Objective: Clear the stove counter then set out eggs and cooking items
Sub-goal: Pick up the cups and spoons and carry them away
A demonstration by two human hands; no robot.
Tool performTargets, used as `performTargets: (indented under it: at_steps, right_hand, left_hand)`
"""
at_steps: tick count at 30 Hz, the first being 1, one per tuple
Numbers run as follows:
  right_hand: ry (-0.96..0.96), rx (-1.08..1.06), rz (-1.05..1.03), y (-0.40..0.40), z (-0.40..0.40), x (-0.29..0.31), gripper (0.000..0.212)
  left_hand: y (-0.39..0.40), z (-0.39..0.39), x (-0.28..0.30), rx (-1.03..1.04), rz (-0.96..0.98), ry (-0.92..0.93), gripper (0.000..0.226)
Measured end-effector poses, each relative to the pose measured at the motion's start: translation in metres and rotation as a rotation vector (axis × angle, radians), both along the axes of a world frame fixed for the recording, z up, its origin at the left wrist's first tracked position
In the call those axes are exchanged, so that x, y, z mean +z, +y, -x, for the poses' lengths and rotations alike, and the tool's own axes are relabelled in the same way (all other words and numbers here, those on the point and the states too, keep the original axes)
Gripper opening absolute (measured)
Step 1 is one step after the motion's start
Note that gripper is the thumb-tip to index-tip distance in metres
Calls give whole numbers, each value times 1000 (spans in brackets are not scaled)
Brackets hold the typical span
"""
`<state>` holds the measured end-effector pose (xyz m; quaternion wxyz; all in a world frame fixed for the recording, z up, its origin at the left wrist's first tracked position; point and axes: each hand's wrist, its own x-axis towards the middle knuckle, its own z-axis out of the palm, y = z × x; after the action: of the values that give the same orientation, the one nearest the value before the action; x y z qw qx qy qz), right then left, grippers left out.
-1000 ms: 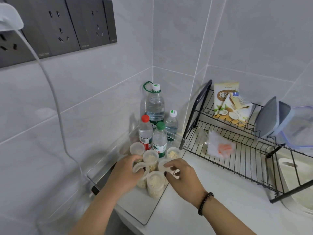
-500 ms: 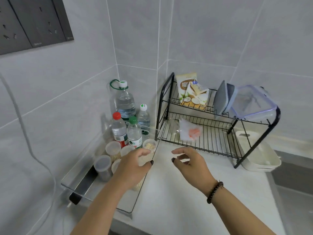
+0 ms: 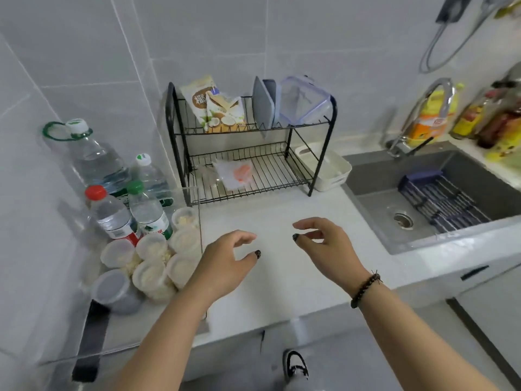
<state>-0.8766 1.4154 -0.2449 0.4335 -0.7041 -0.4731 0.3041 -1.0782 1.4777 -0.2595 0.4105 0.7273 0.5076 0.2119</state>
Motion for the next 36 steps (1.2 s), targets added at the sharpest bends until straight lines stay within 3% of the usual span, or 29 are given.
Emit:
performTargets:
  at_steps: [16,26,36]
  right_hand:
    - [91,-542,-27,-197,-152,20,17]
    - [51,-719,-30,-333,-284,36,17]
    - [29,-1057,-8,-472,-378,39,14]
  left_hand:
    - [-94,-202,32,-499,-21,6,32]
    - [-216,-375,31,-767,22,3,25]
    - [-327,-531,30,-1045,108,-69,25]
